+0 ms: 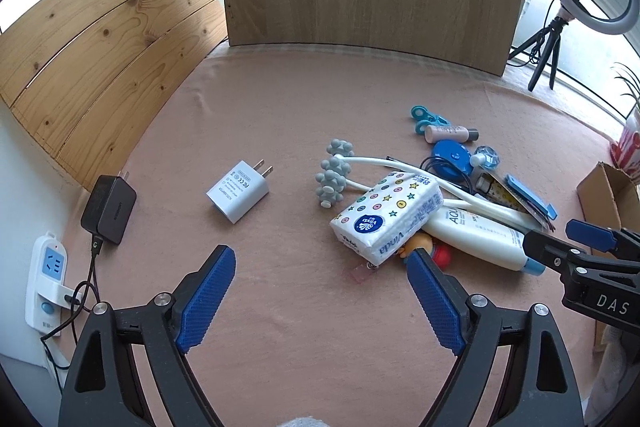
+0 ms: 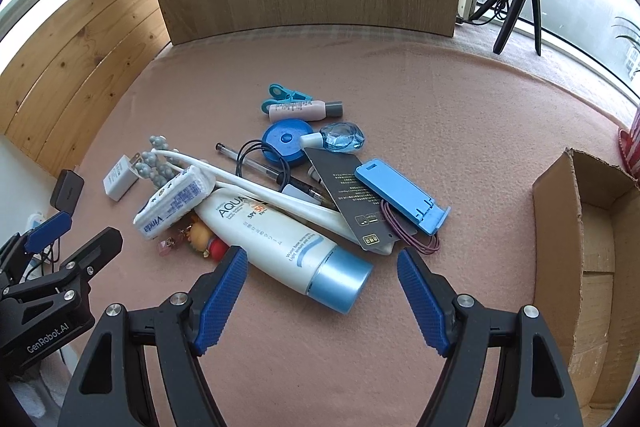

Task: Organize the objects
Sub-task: 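Grasp the white AQUA sunscreen tube with the right gripper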

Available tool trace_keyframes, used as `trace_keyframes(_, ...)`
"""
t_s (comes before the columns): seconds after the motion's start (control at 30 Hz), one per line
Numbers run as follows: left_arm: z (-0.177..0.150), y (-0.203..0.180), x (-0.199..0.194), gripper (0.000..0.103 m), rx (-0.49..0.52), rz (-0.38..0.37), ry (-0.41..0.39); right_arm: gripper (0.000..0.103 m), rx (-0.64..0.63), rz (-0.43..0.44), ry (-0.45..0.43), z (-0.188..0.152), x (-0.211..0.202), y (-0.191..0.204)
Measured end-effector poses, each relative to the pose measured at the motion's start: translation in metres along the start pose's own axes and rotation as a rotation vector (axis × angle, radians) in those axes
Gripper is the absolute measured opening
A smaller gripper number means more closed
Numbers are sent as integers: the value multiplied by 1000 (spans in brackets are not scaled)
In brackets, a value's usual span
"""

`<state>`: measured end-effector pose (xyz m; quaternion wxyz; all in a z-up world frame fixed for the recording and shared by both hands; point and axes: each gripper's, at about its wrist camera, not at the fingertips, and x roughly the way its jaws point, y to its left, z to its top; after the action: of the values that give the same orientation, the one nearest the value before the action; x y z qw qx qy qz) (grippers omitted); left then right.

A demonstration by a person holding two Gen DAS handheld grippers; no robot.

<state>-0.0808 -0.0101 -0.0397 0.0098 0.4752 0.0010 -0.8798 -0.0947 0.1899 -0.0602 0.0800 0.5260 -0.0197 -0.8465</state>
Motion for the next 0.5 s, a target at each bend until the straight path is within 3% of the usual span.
trace_keyframes(0.13,-2,10,0,90,-34,10,-1,74,13,45,34,3,6,-4)
trace_keyframes(0.2,-3,17,1,90,-61,12,1,54,15,67,54,5,10,-6)
trace_keyframes(0.3,-7,23,0,90,-79,21,4,35,35,129,114,11,23,-9)
trace_keyframes(0.5,-21,38,0,90,-129,36,22,34,7,165,170,22,39,-1)
